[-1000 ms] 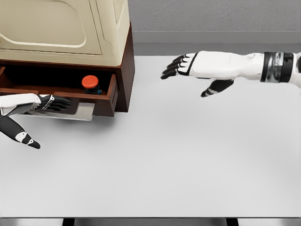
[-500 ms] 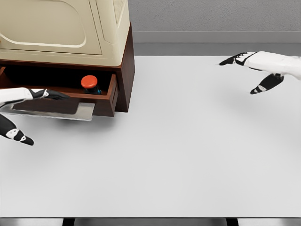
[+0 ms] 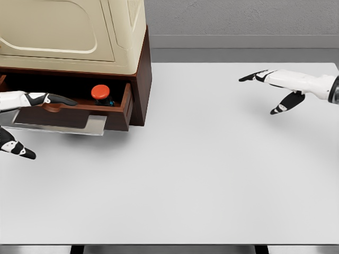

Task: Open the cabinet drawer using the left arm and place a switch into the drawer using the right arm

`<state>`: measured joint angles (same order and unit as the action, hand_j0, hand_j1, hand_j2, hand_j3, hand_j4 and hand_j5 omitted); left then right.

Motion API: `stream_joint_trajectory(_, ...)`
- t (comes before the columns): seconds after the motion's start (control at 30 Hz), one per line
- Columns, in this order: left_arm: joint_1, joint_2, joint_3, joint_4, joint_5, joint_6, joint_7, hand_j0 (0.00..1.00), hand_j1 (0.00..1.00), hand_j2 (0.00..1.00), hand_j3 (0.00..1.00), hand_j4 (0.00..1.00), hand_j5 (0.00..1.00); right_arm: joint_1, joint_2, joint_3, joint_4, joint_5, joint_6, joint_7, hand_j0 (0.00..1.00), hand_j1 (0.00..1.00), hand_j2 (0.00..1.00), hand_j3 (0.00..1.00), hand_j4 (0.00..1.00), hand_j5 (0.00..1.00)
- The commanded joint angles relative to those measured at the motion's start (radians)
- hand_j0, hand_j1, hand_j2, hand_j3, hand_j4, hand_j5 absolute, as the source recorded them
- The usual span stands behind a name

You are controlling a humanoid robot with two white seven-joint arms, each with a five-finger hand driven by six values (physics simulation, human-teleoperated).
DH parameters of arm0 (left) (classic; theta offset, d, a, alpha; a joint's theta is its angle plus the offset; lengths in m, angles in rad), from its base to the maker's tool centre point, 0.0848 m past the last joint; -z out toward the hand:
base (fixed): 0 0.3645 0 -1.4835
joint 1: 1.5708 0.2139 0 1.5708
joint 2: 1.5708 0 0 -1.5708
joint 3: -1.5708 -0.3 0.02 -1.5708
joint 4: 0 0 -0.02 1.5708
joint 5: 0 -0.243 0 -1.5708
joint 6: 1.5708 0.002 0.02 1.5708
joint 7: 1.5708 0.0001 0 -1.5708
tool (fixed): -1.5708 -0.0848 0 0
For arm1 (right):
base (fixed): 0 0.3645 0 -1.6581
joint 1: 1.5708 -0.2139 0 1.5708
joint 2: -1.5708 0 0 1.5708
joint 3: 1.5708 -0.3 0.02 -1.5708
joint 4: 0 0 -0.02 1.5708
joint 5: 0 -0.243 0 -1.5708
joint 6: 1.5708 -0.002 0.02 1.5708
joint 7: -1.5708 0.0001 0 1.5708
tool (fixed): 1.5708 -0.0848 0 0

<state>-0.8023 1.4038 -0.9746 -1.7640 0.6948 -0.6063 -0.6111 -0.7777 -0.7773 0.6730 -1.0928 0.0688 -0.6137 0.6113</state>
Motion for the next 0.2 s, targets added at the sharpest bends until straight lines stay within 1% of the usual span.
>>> stream_joint_trajectory(0.0, 0.000, -0.026, 0.002, 0.000, 0.008, -0.005, 0.000, 1.00, 1.00, 1.00, 1.00, 1.00, 1.00, 0.000, 0.006, -0.001, 0.008, -0.007, 0.003, 0.000, 1.00, 1.00, 1.00, 1.00, 1.00, 1.00)
stream_joint_trajectory(0.17, -0.003, -0.068, 0.002, 0.000, 0.006, -0.005, 0.000, 1.00, 1.00, 1.00, 1.00, 1.00, 1.00, -0.002, 0.004, -0.006, 0.008, -0.007, 0.003, 0.000, 1.00, 1.00, 1.00, 1.00, 1.00, 1.00)
